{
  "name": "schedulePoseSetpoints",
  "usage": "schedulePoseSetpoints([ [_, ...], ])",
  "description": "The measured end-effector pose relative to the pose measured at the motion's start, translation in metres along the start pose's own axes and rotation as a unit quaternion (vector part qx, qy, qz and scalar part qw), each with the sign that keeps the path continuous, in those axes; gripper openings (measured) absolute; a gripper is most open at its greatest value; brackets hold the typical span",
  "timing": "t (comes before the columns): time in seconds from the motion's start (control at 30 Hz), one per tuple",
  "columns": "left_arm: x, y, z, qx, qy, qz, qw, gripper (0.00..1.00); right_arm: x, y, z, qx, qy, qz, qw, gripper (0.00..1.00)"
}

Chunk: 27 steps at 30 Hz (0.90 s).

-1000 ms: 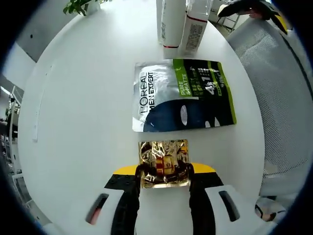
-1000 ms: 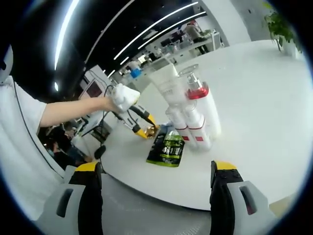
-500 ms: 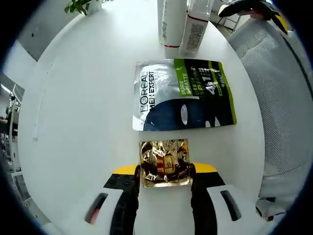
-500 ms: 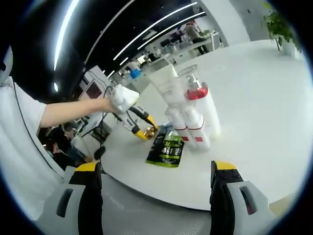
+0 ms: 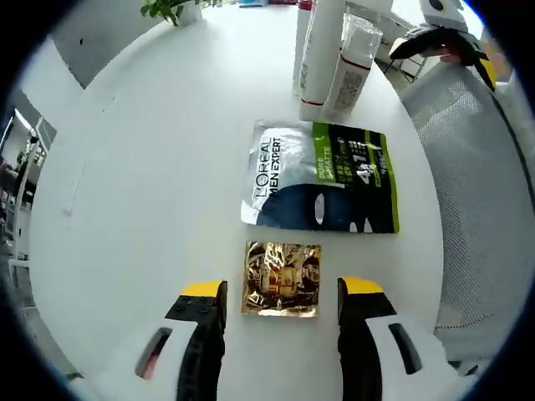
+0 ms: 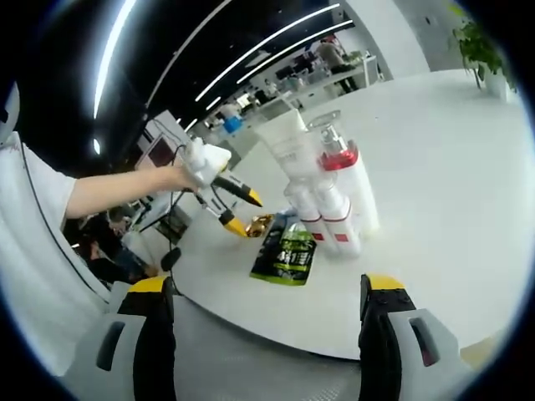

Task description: Arrange the skincare products in the storage area until every visible bottle or jar stands upright without overlapping.

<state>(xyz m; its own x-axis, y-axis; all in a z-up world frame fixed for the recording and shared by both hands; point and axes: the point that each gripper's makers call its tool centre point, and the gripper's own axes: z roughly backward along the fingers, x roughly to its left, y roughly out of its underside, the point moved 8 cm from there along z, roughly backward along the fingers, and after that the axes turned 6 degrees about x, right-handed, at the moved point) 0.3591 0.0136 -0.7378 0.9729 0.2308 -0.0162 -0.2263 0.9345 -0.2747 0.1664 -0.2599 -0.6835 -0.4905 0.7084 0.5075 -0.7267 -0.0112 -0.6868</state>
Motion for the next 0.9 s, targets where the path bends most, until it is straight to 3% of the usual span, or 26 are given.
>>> schedulePoseSetpoints([
  [0.2, -0.006, 0.022, 0.006, -0.028, -0.004, 0.065, 0.9975, 0.62, 0.001, 0.000, 0.000, 0.001, -0.001, 0.004, 1.0000, 0.93],
  [0.33, -0.017, 0.036, 0.019, -0.047, -0.015, 0.113, 0.9923, 0.66, 0.001, 0.001, -0.001, 0.005, -0.001, 0.010, 0.9999, 0.93],
  [0.4, -0.023, 0.041, 0.026, -0.072, -0.019, 0.141, 0.9872, 0.69, 0.000, 0.001, -0.001, 0.006, 0.000, 0.012, 0.9999, 0.94],
  [0.57, -0.038, 0.056, 0.034, -0.138, -0.011, 0.222, 0.9651, 0.77, -0.001, 0.001, 0.000, 0.004, 0.007, 0.014, 0.9999, 0.97],
  [0.7, -0.062, 0.069, 0.041, -0.149, -0.016, 0.252, 0.9561, 0.80, -0.001, 0.001, 0.000, 0.005, 0.008, 0.018, 0.9998, 0.99],
  [0.9, -0.102, 0.081, 0.048, -0.226, -0.007, 0.344, 0.9115, 0.88, -0.002, 0.001, 0.000, 0.007, 0.010, 0.023, 0.9997, 1.00],
])
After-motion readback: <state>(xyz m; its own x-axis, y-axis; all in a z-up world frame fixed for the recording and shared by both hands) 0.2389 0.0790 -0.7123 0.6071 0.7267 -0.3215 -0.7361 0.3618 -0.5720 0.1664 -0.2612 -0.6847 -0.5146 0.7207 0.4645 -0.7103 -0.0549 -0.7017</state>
